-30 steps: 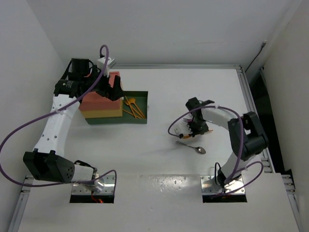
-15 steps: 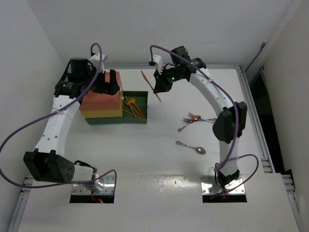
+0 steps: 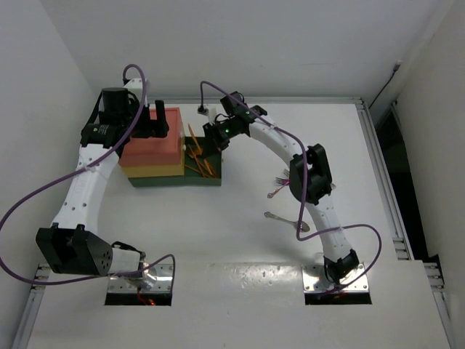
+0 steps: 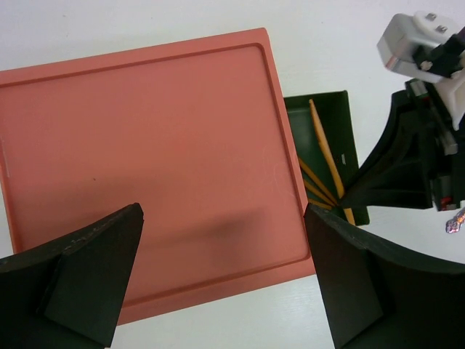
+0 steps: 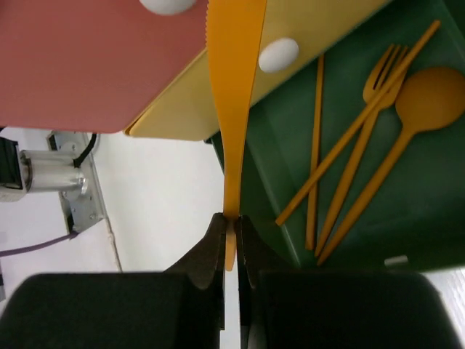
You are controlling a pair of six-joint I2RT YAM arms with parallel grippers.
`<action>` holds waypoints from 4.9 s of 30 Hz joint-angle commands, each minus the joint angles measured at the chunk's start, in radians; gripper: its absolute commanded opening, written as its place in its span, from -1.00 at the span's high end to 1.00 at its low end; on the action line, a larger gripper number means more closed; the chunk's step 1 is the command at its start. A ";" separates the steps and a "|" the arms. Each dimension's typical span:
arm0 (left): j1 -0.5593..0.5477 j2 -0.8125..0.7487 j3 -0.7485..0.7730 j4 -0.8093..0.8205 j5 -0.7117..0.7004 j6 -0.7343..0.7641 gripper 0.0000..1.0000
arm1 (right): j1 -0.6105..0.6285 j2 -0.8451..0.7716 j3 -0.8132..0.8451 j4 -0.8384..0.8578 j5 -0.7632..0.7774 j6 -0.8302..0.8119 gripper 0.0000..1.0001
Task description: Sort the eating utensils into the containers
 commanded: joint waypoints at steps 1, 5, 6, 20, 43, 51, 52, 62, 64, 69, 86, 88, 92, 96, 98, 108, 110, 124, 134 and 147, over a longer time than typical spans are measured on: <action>0.018 -0.035 -0.003 0.036 -0.015 -0.019 -0.99 | 0.011 0.027 0.064 0.040 0.013 0.002 1.00; 0.018 -0.044 -0.021 0.036 -0.015 -0.010 -0.99 | 0.020 0.071 0.083 0.022 0.062 -0.025 1.00; 0.018 -0.044 -0.021 0.036 -0.015 -0.010 -0.99 | 0.020 0.081 0.092 0.022 0.063 -0.037 1.00; 0.018 -0.044 -0.021 0.036 -0.029 -0.010 -0.99 | 0.020 -0.033 0.115 -0.039 0.123 -0.044 0.02; -0.028 0.085 -0.012 -0.048 -0.170 0.031 -0.99 | -0.078 -0.137 -0.345 0.209 0.380 0.137 1.00; -0.028 0.094 -0.012 -0.048 -0.179 0.031 -0.99 | -0.087 -0.051 -0.304 0.298 0.308 0.189 1.00; -0.028 0.094 -0.012 -0.048 -0.179 0.031 -0.99 | -0.087 -0.051 -0.304 0.307 0.285 0.202 1.00; -0.028 0.114 -0.021 -0.048 -0.158 0.031 -0.99 | -0.066 0.004 -0.301 0.451 0.144 0.360 1.00; -0.028 0.123 -0.021 -0.048 -0.146 0.031 -0.99 | -0.065 0.018 -0.276 0.451 0.144 0.360 1.00; -0.028 0.123 -0.031 -0.048 -0.146 0.031 -0.99 | -0.045 0.077 -0.227 0.474 0.096 0.412 1.00; -0.028 0.144 -0.041 -0.048 -0.126 0.050 -0.99 | 0.043 0.226 -0.226 0.939 -0.105 0.827 0.94; -0.028 0.143 -0.051 -0.048 -0.126 0.050 -0.99 | 0.054 0.242 -0.225 0.971 -0.114 0.858 0.91; -0.028 0.143 -0.051 -0.048 -0.117 0.050 -0.99 | 0.074 0.263 -0.216 1.081 -0.125 0.938 0.82; -0.028 0.143 -0.051 -0.048 -0.116 0.050 -0.99 | 0.083 0.272 -0.227 1.163 -0.134 1.018 0.59; -0.028 0.143 -0.051 -0.048 -0.116 0.050 -0.99 | 0.083 0.272 -0.227 1.191 -0.134 1.027 0.44; -0.028 0.116 -0.072 -0.039 -0.116 0.050 -0.99 | 0.024 0.067 -0.473 1.197 -0.145 0.966 0.36; -0.028 0.116 -0.072 -0.039 -0.116 0.050 -0.99 | 0.005 0.013 -0.556 1.221 -0.145 0.955 0.36; -0.028 0.094 -0.110 -0.039 -0.071 0.050 -0.99 | -0.029 0.068 -0.615 1.731 -0.011 1.499 -0.09; -0.028 0.094 -0.110 -0.039 -0.061 0.050 -0.99 | 0.010 0.229 -0.423 1.732 0.044 1.590 -0.06; -0.028 0.094 -0.120 -0.039 -0.081 0.059 -0.99 | 0.028 0.291 -0.322 1.703 0.044 1.590 -0.03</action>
